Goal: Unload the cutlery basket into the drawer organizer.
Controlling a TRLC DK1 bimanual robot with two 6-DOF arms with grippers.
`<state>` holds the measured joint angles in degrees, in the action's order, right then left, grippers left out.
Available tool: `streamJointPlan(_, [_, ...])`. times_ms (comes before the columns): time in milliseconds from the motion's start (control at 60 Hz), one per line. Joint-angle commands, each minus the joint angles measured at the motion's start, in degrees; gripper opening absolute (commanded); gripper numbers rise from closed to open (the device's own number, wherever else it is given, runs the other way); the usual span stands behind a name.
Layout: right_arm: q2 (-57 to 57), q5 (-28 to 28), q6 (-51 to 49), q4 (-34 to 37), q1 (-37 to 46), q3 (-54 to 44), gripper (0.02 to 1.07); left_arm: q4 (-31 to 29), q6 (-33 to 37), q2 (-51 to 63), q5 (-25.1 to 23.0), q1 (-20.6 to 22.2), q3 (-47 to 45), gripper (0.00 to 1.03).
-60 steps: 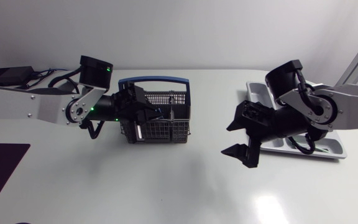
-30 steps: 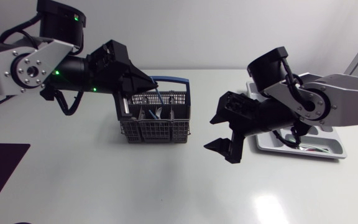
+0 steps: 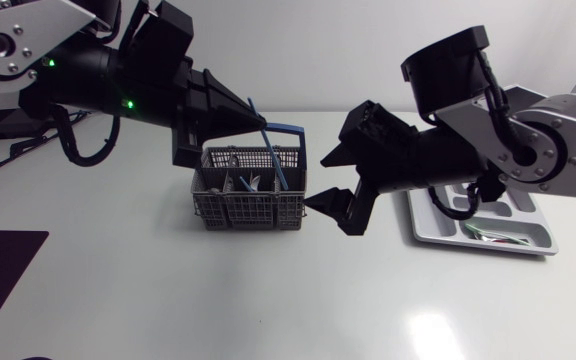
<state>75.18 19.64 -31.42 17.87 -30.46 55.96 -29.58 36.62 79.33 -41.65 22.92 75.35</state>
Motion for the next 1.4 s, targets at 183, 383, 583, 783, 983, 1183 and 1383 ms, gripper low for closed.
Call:
streamJointPlan(183, [1.02, 0.4, 5.49, -1.34, -1.45, 2.22, 0.86, -2.67, -8.76, 4.25, -5.99, 2.13, 1.29, 0.03])
streamJointPlan(383, [1.55, 2.25, 6.55, -2.49, -2.41, 1.43, 0.63, -2.85, -11.75, 6.28, -6.87, 3.54, 2.87, 0.03])
streamJointPlan(583, [1.82, 3.04, 6.63, -2.66, -3.2, 0.99, 0.42, -2.85, -12.8, 7.15, -6.87, 4.07, 3.4, 0.03])
streamJointPlan(783, [1.9, 3.13, 7.07, -1.78, -3.2, 0.37, 0.12, -2.76, -12.98, 7.42, -6.87, 3.98, 3.57, 0.03])
streamJointPlan(983, [1.73, 3.74, 7.95, -0.29, -2.68, -0.33, 0.08, -2.58, -12.54, 7.33, -6.78, 3.27, 3.22, 0.03])
streamJointPlan(1183, [1.9, 3.74, 7.86, 0.33, -3.2, -0.95, 0.08, -1.79, -13.24, 6.89, -6.78, 2.57, 3.75, 0.81])
streamJointPlan(1383, [1.73, 3.65, 6.63, 1.47, -2.41, -3.14, 0.08, 4.8, -17.55, 5.22, -6.78, -0.5, 5.95, 0.98])
